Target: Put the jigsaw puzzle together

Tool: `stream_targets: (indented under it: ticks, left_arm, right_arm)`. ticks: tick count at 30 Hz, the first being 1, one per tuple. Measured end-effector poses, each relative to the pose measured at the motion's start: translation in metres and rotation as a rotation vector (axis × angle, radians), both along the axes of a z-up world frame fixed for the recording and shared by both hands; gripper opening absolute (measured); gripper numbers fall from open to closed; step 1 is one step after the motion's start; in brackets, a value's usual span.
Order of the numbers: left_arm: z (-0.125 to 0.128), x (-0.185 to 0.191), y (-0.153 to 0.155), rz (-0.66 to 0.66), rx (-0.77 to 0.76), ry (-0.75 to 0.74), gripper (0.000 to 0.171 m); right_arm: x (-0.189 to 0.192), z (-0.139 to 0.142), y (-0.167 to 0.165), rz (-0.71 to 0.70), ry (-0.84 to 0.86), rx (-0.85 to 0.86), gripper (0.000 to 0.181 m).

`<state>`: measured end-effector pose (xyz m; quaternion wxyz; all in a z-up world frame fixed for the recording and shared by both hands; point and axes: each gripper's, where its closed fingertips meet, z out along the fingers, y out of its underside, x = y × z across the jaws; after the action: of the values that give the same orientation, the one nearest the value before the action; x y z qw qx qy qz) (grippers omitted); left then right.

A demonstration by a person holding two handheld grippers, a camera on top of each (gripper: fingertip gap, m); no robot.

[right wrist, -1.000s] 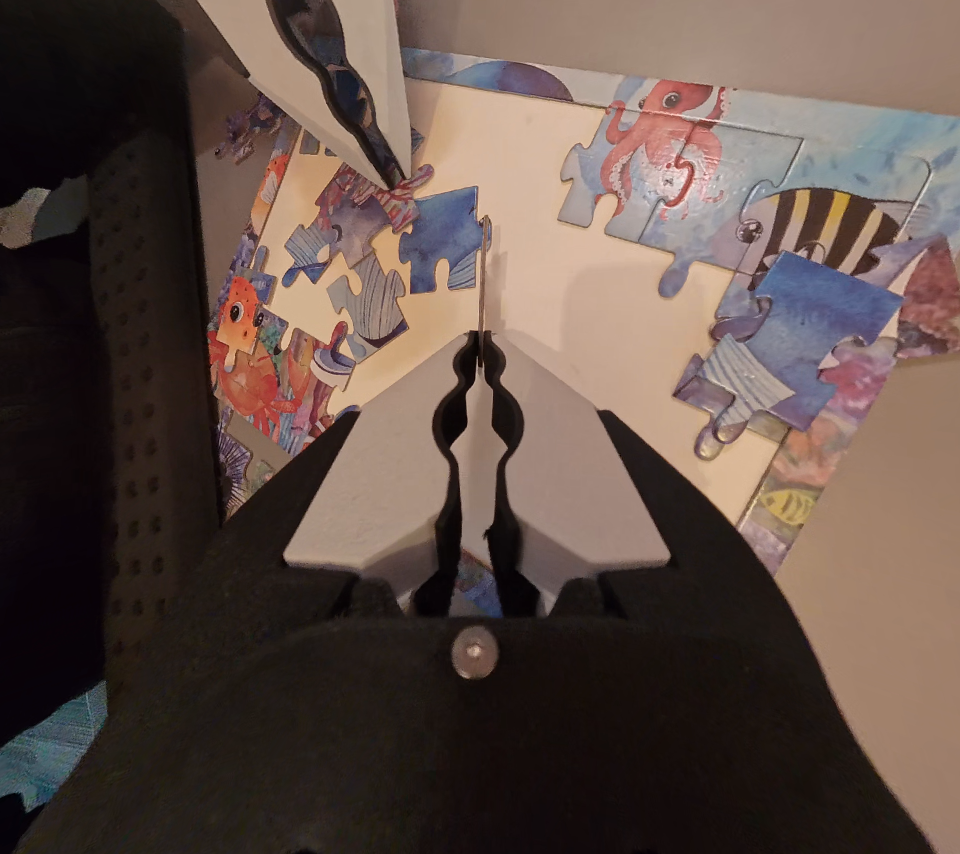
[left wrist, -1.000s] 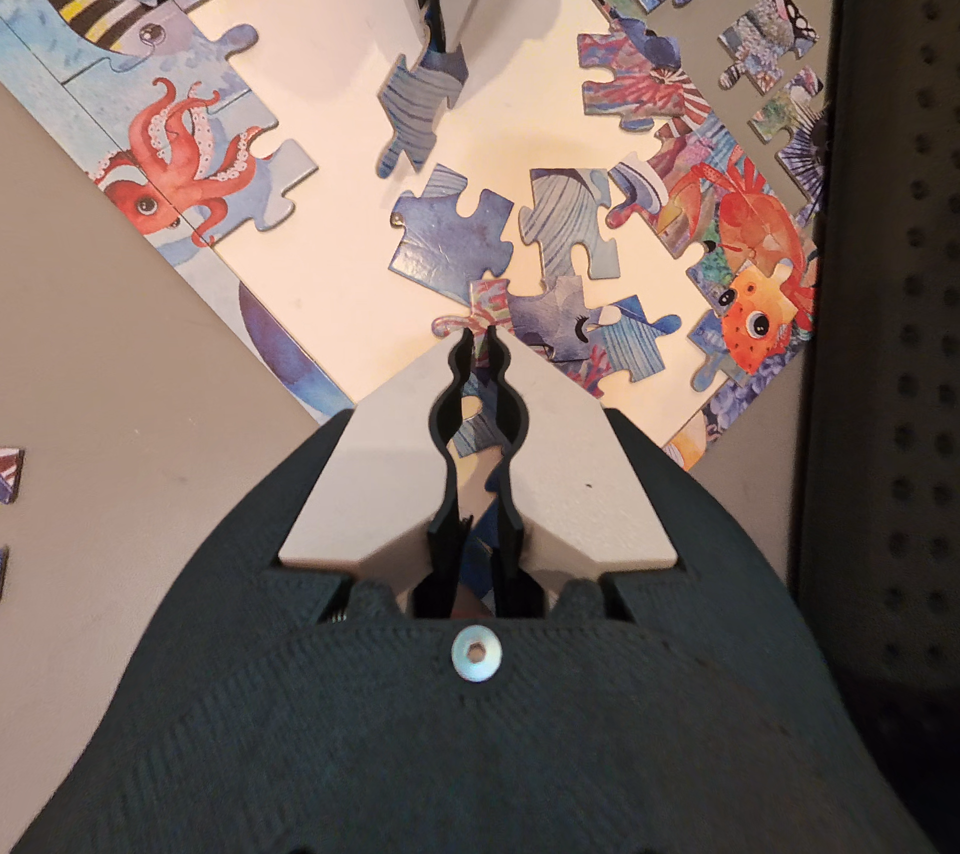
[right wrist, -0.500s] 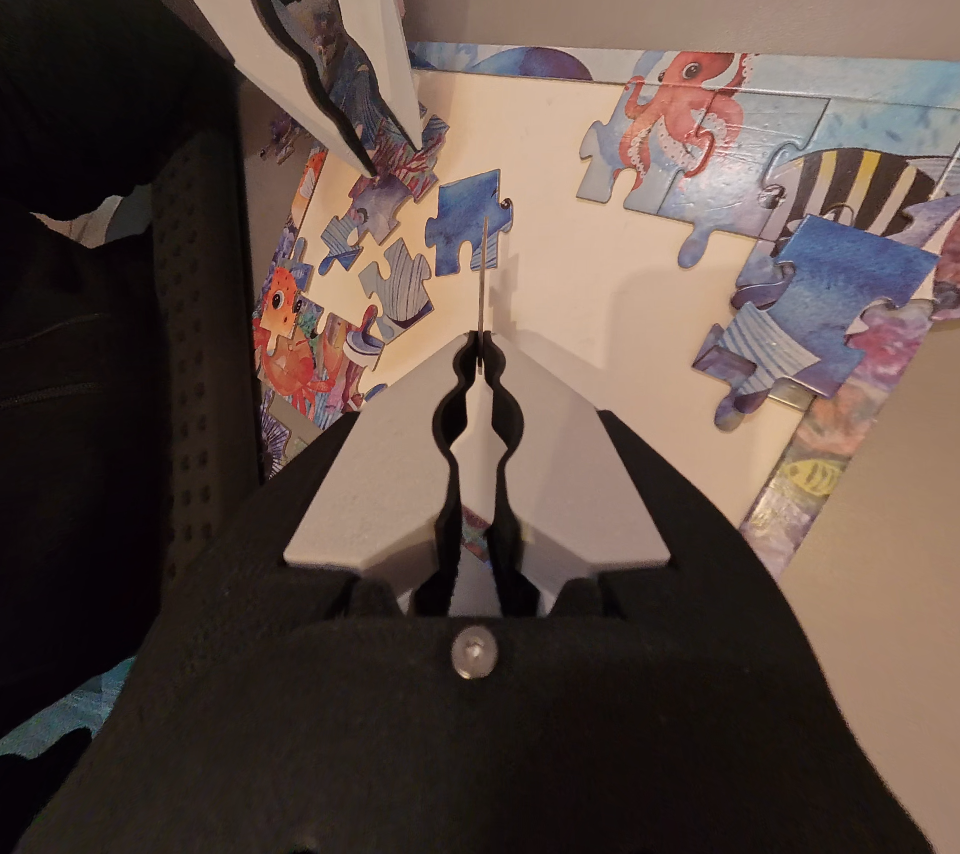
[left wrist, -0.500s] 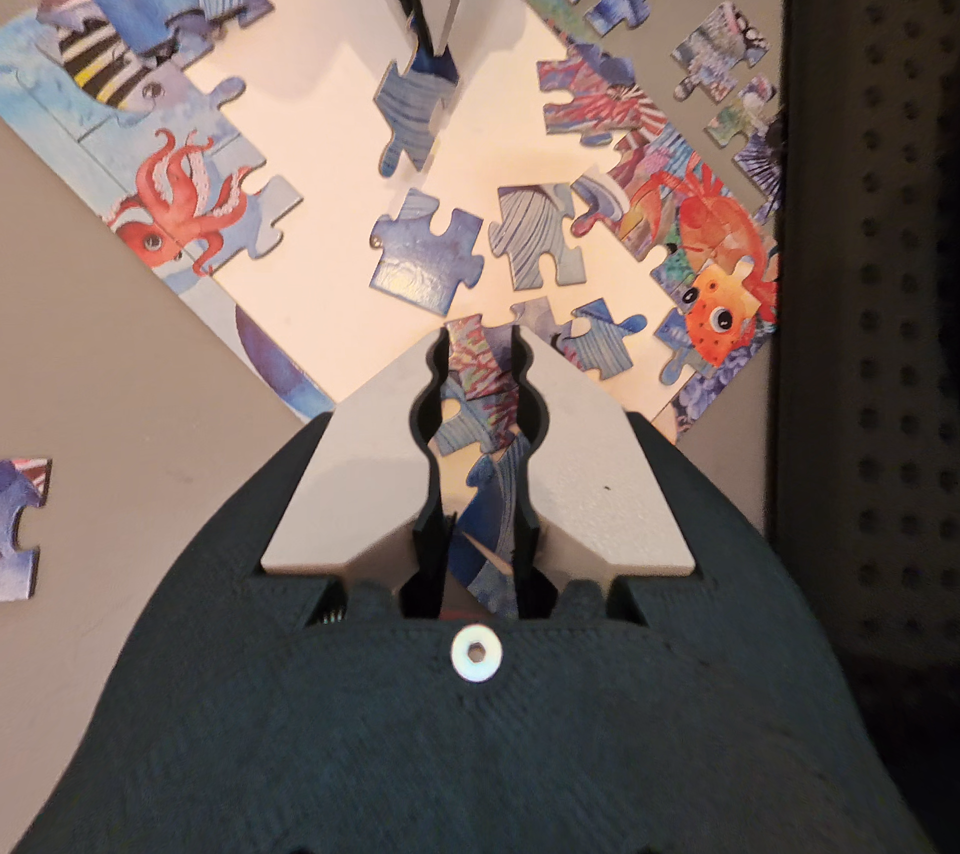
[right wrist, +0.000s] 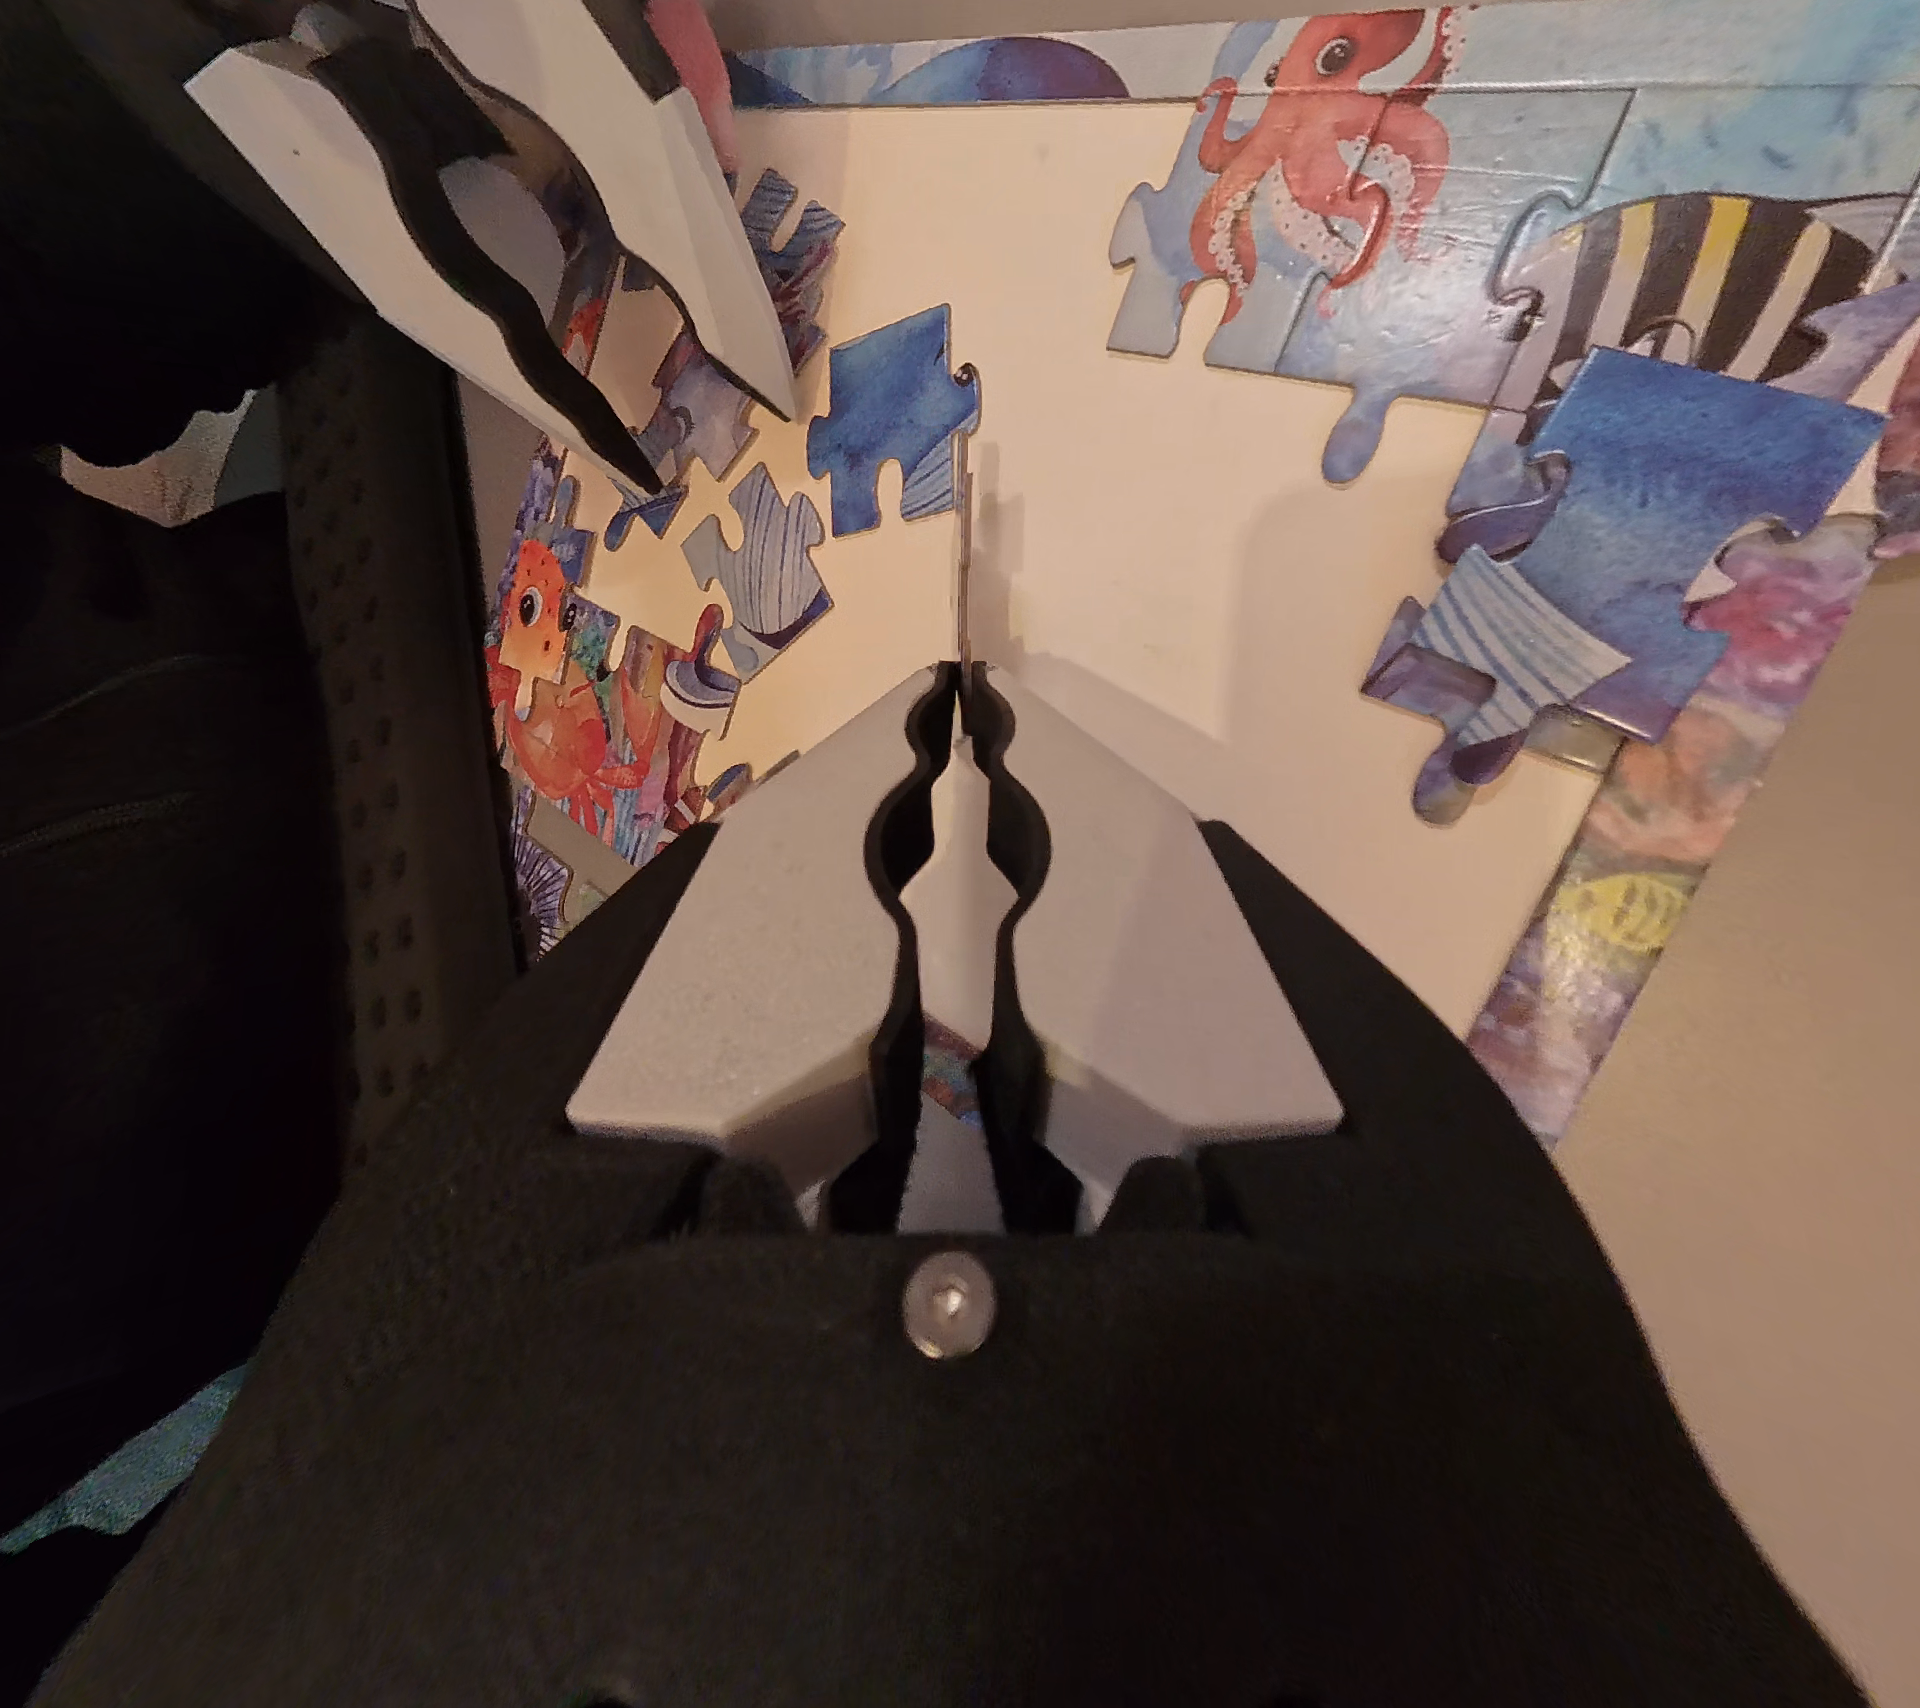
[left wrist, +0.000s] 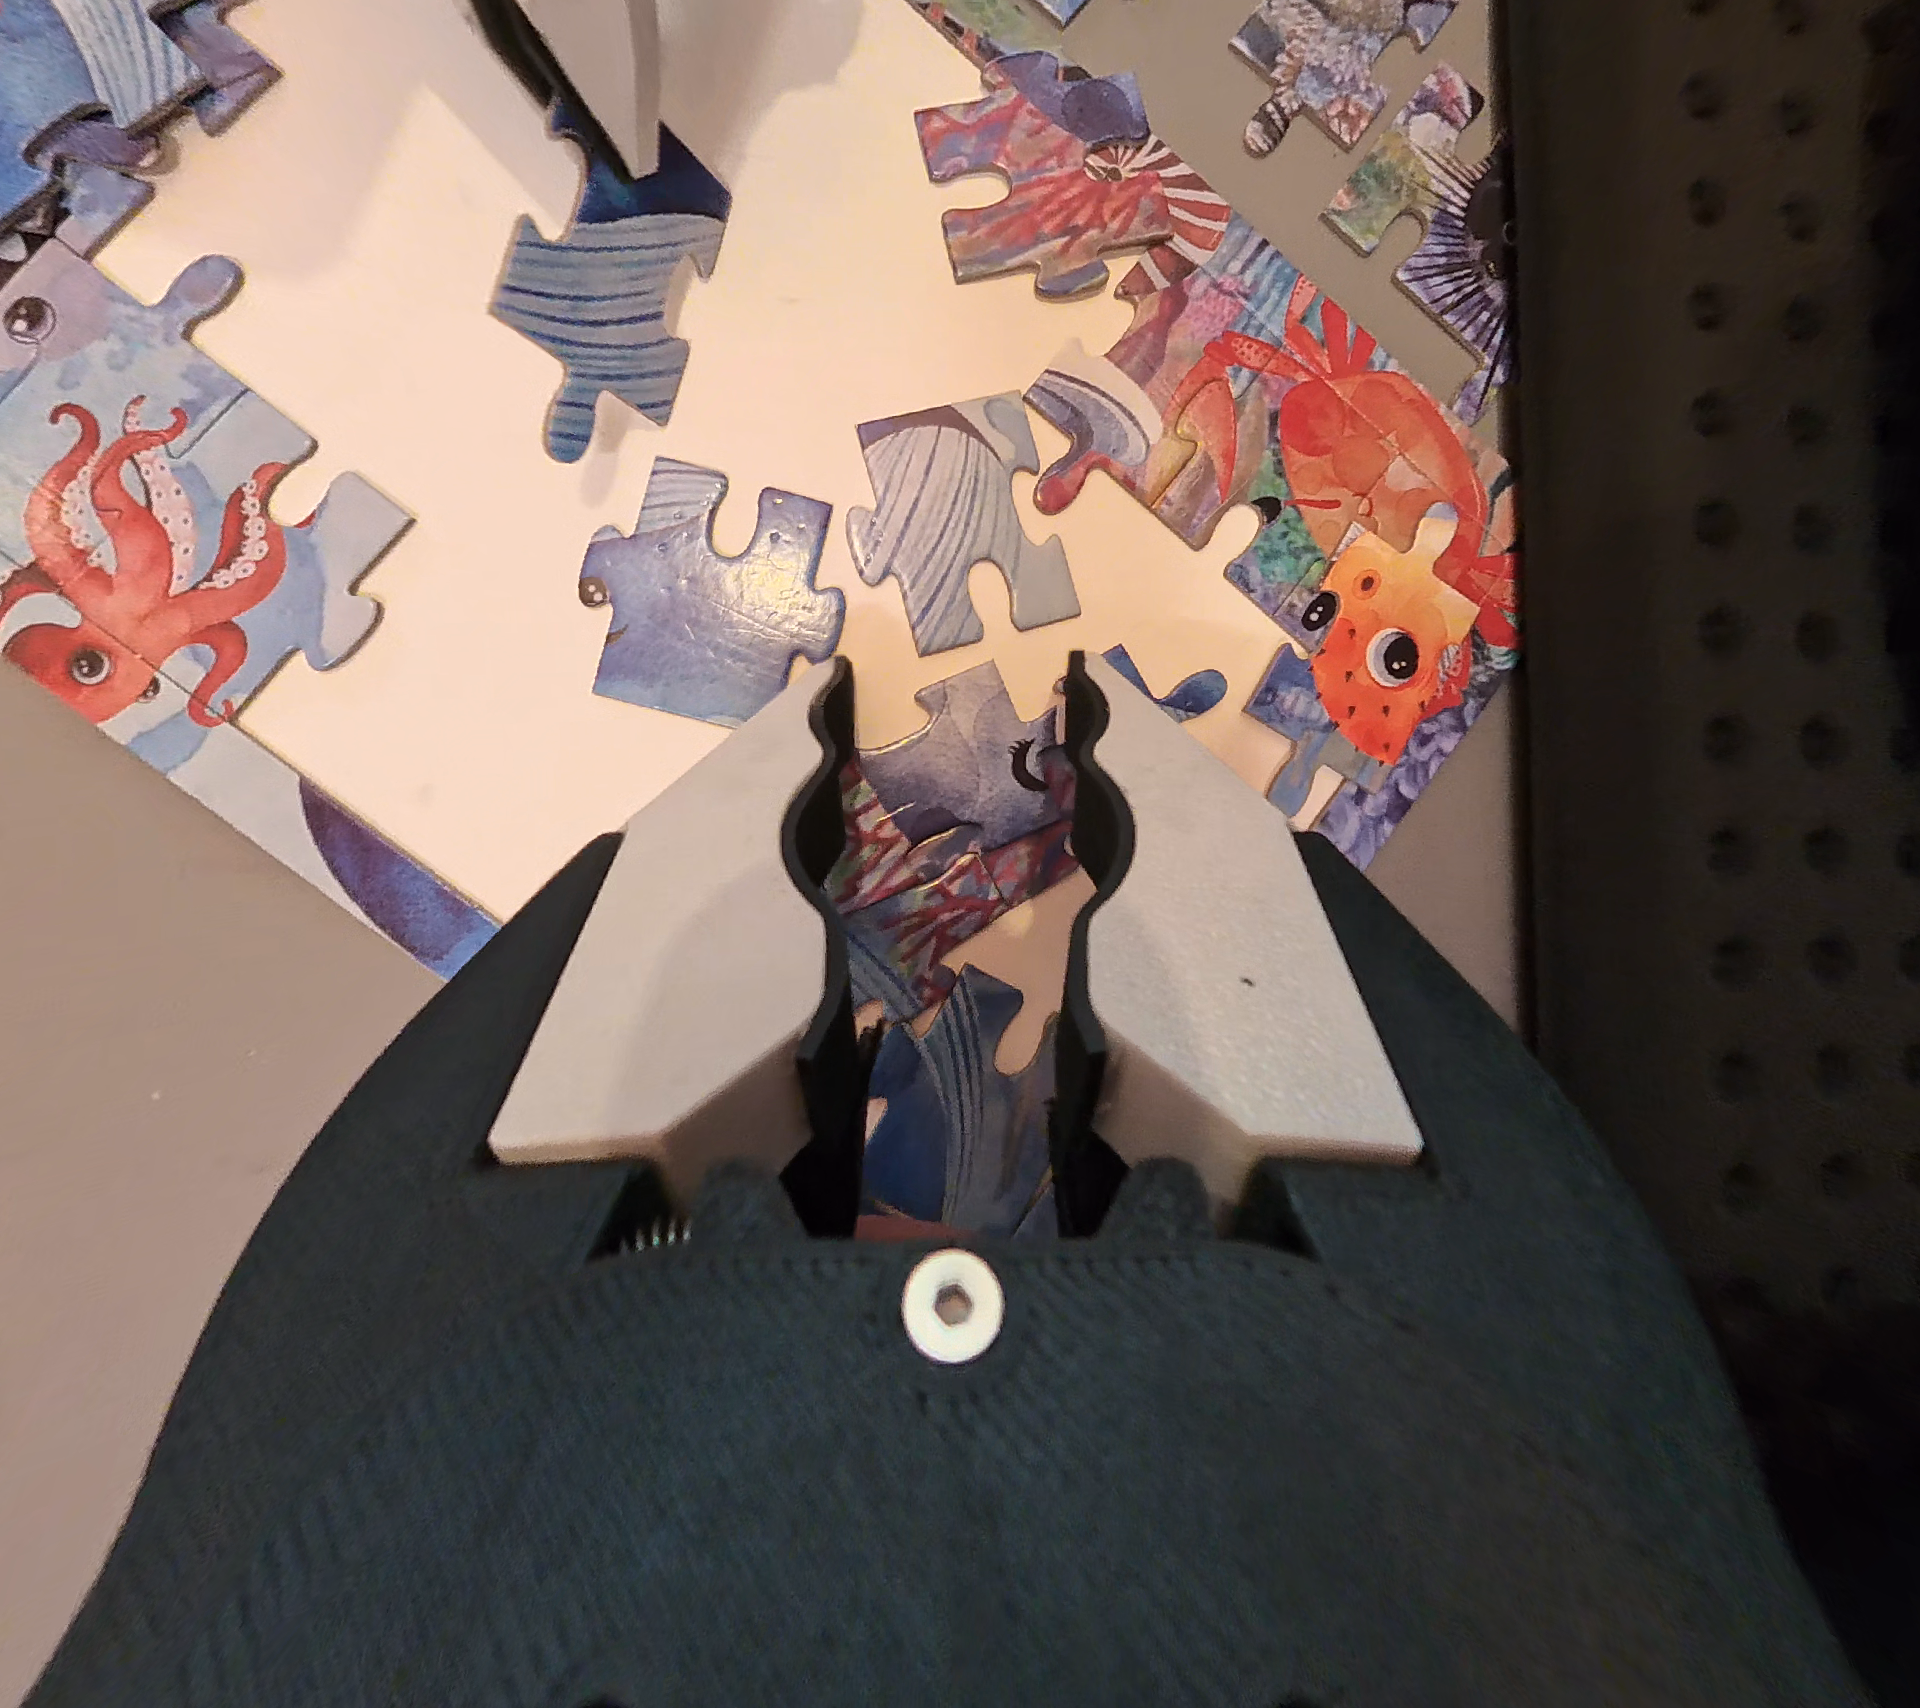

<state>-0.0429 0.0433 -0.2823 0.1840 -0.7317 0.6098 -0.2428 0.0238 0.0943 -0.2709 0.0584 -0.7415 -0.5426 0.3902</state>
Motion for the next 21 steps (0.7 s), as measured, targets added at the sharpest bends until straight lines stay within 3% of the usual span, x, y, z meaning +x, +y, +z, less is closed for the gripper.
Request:
stream_targets:
  ticks: [9, 16, 21]
  left_arm:
    - [-0.001, 0.002, -0.004, -0.009, -0.008, 0.012, 0.041]
    - [-0.001, 0.002, -0.006, -0.014, -0.011, 0.018, 0.039]
    - [-0.001, 0.002, -0.006, -0.014, -0.006, 0.024, 0.039]
  right_arm:
    - [0.0, 0.0, 0.003, -0.018, -0.01, -0.005, 0.001]
    - [-0.001, -0.004, 0.006, -0.016, -0.042, 0.022, 0.03]
    - [-0.01, 0.012, 0.005, 0.054, 0.026, 0.146, 0.033]
